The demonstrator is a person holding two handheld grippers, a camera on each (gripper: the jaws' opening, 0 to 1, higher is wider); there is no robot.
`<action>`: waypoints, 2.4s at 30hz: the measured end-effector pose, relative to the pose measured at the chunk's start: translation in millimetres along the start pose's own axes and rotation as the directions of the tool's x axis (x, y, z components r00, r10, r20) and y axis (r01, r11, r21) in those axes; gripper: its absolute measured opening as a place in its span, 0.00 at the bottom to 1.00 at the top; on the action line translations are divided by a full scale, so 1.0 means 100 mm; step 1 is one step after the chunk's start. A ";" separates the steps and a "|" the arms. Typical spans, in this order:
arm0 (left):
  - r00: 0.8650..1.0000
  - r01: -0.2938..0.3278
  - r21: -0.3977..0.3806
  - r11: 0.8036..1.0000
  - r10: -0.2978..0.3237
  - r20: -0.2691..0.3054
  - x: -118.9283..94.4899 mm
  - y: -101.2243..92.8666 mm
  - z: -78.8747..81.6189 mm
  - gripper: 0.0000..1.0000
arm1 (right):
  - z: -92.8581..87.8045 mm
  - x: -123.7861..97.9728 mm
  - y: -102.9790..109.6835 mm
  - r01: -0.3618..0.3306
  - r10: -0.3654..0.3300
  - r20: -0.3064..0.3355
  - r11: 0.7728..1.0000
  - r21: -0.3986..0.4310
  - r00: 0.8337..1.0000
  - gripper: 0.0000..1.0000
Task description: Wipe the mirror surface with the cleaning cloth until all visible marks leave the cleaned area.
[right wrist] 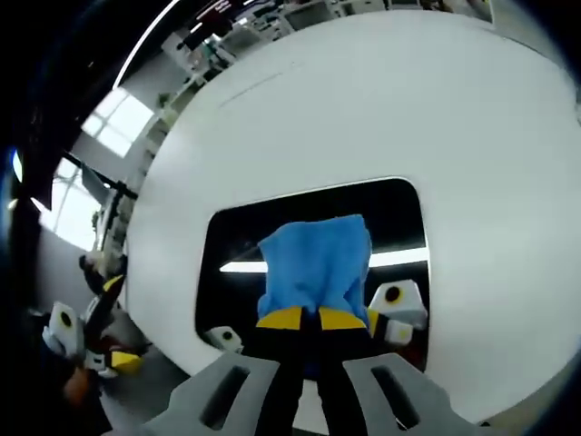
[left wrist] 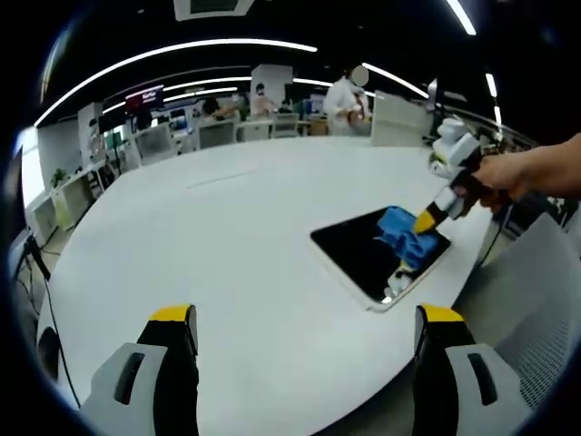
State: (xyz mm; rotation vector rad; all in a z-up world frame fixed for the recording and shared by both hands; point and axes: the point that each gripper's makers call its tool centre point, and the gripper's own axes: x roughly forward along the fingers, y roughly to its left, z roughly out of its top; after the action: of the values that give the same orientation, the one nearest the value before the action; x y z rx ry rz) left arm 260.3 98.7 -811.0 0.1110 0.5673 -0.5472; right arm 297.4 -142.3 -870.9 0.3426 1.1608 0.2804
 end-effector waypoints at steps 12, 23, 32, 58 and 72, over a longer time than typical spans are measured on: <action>1.000 0.003 -0.009 1.000 -0.003 0.023 0.00 0.01 0.04 1.00 | -0.12 -0.04 0.01 0.005 -0.005 -0.003 1.000 0.008 1.000 0.00; 1.000 0.020 -0.001 1.000 -0.020 0.008 0.01 -0.03 0.01 1.00 | -0.19 -0.07 0.01 -0.007 0.007 0.004 1.000 0.024 1.000 0.00; 1.000 0.028 -0.007 1.000 -0.028 0.002 0.01 -0.05 0.00 1.00 | -0.35 -0.13 0.04 -0.019 0.019 0.007 1.000 0.023 1.000 0.00; 1.000 0.012 -0.020 1.000 -0.012 0.009 -0.01 -0.03 0.01 1.00 | -0.48 -0.19 0.06 -0.037 0.037 0.006 0.999 0.009 0.999 0.00; 1.000 0.002 -0.026 1.000 -0.002 0.012 -0.02 -0.01 0.01 1.00 | -0.47 -0.19 0.04 -0.048 0.048 -0.003 0.999 -0.005 0.999 0.00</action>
State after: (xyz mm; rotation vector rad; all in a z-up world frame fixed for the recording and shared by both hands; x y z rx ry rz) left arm 259.3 98.5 -808.9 0.0831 0.5630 -0.5418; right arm 246.7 -140.4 -870.2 0.3657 1.1552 0.3257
